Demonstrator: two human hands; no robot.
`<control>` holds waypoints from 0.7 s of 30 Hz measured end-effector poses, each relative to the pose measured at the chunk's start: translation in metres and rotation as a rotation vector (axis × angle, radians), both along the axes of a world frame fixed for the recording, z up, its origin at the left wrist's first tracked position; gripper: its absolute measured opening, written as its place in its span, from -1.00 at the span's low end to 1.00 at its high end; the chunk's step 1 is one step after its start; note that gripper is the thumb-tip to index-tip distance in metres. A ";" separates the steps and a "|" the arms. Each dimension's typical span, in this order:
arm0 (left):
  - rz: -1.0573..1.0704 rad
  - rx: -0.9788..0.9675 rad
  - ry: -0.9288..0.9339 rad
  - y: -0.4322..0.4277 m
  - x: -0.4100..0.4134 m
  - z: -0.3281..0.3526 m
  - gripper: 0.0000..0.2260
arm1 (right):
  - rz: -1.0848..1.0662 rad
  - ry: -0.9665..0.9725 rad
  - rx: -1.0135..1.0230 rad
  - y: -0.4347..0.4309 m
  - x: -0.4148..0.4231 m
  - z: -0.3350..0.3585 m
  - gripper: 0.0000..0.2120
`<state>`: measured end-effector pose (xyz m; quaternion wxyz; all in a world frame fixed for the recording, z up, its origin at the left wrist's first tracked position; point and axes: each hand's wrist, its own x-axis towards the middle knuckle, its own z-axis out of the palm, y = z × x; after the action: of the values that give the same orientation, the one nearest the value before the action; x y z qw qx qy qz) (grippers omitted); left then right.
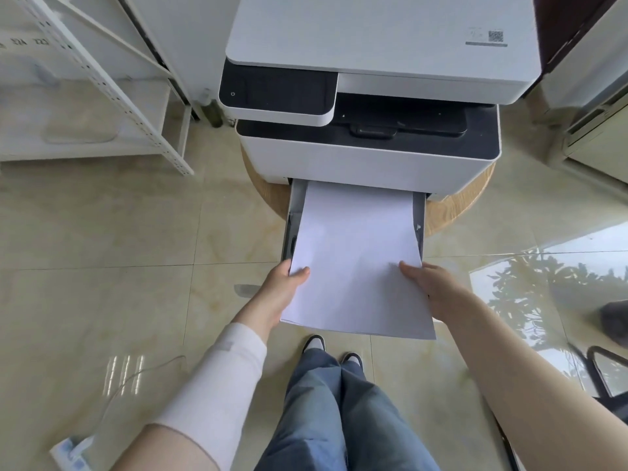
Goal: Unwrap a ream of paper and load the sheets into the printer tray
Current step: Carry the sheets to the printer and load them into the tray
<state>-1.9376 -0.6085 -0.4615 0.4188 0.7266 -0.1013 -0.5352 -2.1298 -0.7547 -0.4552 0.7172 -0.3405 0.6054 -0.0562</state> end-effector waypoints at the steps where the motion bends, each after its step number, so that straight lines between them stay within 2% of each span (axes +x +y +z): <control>1: 0.002 -0.003 -0.004 -0.001 0.001 -0.003 -0.70 | -0.001 0.019 -0.002 0.000 -0.001 -0.002 -0.84; 6: 0.014 0.008 -0.018 -0.002 0.000 -0.011 -0.72 | -0.004 0.077 0.020 0.016 -0.015 -0.015 -0.92; 13: 0.080 0.076 -0.026 0.012 -0.011 -0.019 -0.90 | -0.027 0.178 -0.105 0.028 -0.017 -0.031 -0.79; 21: 0.068 0.063 -0.121 -0.009 -0.001 -0.025 -0.86 | -0.068 0.136 -0.147 0.012 -0.003 -0.034 -0.74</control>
<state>-1.9390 -0.6176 -0.4862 0.4068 0.7733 -0.0848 -0.4789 -2.1332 -0.7431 -0.4896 0.6450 -0.3745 0.6584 -0.1017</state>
